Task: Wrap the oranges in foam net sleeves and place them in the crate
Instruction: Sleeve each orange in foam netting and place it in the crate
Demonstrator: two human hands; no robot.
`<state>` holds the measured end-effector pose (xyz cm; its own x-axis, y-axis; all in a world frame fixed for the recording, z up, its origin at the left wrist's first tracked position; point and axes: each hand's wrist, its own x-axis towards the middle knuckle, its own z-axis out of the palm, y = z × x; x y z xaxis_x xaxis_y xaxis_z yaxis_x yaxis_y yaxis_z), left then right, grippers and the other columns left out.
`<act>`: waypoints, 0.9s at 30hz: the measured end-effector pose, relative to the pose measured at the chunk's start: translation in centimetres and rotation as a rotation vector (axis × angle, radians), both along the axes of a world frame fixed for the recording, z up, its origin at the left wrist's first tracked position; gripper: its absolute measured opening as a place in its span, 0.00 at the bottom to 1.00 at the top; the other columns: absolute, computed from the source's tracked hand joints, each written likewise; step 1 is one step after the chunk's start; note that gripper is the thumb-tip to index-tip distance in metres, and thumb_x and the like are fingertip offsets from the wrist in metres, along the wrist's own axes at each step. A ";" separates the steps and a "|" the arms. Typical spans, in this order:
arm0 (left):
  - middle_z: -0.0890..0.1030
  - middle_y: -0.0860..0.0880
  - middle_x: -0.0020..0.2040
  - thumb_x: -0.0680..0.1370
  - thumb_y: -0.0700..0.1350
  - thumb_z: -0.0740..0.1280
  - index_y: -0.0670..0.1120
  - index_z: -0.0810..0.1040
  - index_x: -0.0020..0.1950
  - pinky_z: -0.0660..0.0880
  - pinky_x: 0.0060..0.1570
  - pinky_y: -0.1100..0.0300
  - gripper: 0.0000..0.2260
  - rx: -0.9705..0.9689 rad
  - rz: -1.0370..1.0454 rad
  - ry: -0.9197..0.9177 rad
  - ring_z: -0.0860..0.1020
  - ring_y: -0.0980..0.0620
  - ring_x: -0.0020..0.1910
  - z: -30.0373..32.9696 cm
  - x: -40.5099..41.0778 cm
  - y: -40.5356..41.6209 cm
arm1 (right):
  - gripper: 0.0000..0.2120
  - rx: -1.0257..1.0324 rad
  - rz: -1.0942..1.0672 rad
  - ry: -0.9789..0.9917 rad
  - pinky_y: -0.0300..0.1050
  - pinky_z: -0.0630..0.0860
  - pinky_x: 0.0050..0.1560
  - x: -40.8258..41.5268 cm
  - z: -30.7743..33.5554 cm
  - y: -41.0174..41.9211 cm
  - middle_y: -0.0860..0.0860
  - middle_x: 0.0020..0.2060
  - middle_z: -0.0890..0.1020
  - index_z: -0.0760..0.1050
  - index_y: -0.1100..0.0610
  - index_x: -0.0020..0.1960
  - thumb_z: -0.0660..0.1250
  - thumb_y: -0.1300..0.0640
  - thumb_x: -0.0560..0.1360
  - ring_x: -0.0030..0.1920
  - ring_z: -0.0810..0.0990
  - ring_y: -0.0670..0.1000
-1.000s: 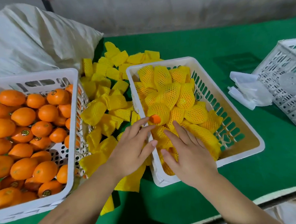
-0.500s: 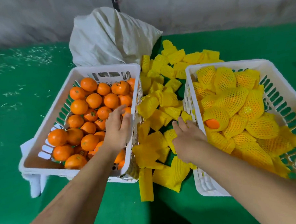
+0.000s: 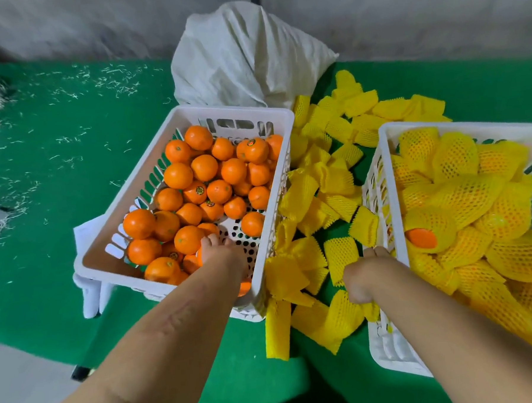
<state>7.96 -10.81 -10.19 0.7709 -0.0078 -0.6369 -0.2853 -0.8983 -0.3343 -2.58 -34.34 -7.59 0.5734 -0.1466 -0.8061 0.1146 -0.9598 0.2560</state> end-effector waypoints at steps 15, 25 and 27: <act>0.62 0.43 0.77 0.83 0.45 0.68 0.48 0.56 0.85 0.75 0.69 0.47 0.34 -0.067 0.232 -0.068 0.66 0.39 0.75 1.9 -0.9 0.9 | 0.30 -0.098 0.165 0.146 0.66 0.46 0.78 0.0 -0.8 0.4 0.58 0.76 0.67 0.67 0.52 0.76 0.71 0.45 0.78 0.80 0.55 0.64; 0.63 0.41 0.79 0.85 0.55 0.65 0.50 0.60 0.82 0.76 0.54 0.50 0.28 -1.061 0.595 -0.446 0.75 0.42 0.64 2.0 -0.1 0.3 | 0.12 0.254 -0.102 -0.465 0.53 0.72 0.55 0.0 -0.3 0.9 0.53 0.56 0.80 0.74 0.53 0.62 0.61 0.51 0.81 0.56 0.79 0.57; 0.67 0.47 0.78 0.83 0.57 0.68 0.51 0.63 0.81 0.76 0.64 0.51 0.30 -1.420 0.628 -0.595 0.73 0.47 0.70 3.3 -0.5 -0.2 | 0.10 0.489 -0.249 -0.800 0.45 0.68 0.37 -0.2 0.1 0.8 0.47 0.47 0.78 0.71 0.50 0.59 0.61 0.47 0.81 0.45 0.78 0.51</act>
<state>7.44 -11.04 -6.91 0.9947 0.0989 -0.0297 0.0739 -0.4808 0.8737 -2.81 -33.56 -7.44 0.9767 -0.0900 -0.1949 -0.1406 -0.9543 -0.2637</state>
